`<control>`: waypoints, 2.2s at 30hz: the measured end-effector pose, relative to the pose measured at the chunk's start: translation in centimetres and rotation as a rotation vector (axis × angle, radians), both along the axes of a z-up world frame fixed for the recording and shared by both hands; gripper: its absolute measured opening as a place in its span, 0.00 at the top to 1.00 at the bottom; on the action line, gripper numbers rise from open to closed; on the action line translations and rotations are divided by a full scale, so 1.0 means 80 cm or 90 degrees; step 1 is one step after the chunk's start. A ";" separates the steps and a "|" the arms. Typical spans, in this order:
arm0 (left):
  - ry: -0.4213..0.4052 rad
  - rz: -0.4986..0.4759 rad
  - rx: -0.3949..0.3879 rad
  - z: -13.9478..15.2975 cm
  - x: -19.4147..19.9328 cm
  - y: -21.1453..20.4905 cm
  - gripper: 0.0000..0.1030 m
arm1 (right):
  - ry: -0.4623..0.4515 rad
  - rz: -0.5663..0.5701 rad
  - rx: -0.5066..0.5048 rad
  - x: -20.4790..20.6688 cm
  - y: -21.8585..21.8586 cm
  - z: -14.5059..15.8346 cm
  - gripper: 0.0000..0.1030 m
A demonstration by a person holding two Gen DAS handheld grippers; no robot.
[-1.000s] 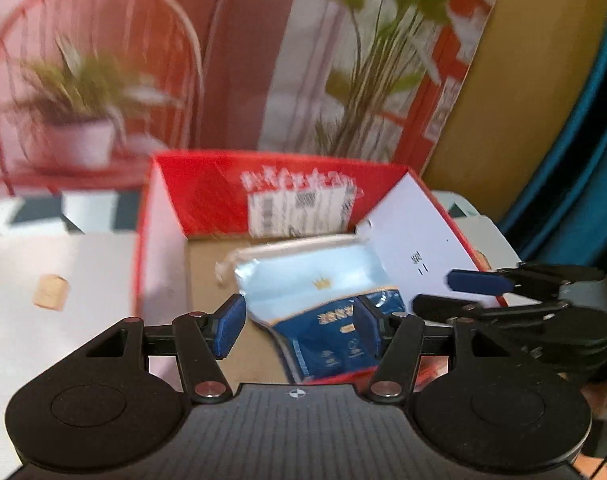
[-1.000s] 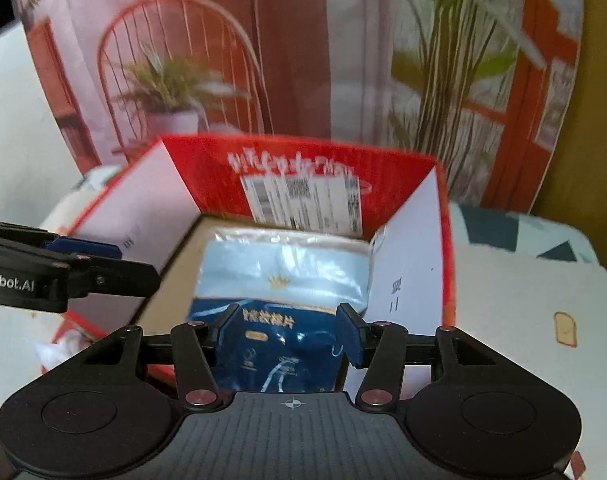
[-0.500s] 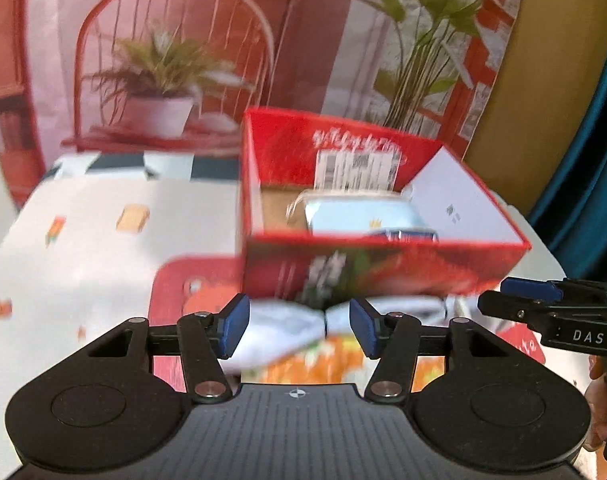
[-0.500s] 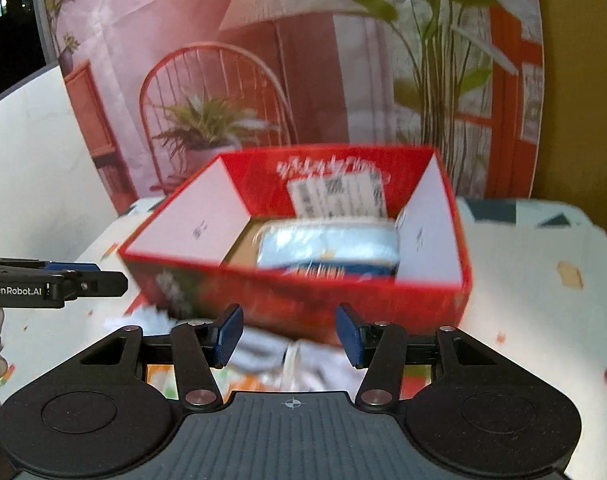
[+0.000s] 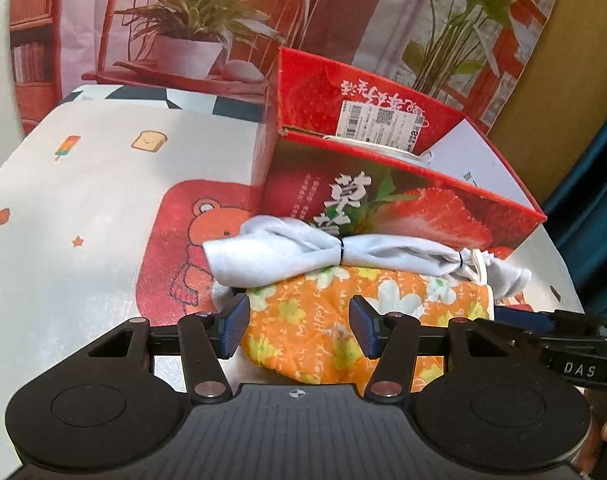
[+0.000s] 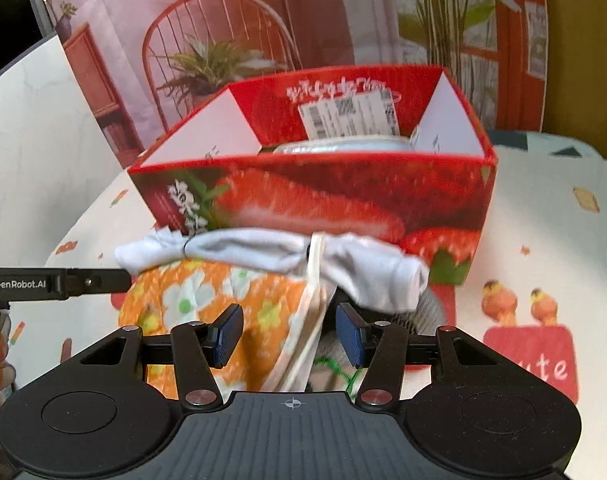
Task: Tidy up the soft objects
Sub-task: 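Move both grippers to the orange floral cloth and close on it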
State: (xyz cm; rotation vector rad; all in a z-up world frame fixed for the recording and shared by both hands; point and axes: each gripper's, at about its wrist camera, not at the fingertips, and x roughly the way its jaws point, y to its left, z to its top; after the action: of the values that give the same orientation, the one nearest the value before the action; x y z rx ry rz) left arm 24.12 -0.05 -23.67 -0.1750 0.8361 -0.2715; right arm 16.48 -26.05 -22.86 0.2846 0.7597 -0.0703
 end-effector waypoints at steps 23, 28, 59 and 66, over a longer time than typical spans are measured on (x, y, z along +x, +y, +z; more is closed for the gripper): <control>0.064 -0.021 0.005 -0.031 -0.001 -0.014 0.44 | -0.025 0.044 -0.027 0.000 0.015 0.011 0.63; 0.072 -0.020 0.000 -0.035 0.001 -0.013 0.44 | -0.017 0.044 0.000 0.003 0.013 0.005 0.63; 0.113 0.056 -0.165 -0.067 0.035 0.033 0.45 | 0.000 0.054 -0.022 0.005 0.011 -0.027 0.84; 0.098 0.048 -0.167 -0.061 0.028 0.030 0.52 | 0.000 0.053 -0.017 0.004 0.010 -0.028 0.83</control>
State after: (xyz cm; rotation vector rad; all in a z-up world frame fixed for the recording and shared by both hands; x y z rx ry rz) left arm 26.36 2.35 -28.55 -0.4760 0.9431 -0.2987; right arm 16.84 -25.21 -25.10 0.2282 0.7696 -0.0019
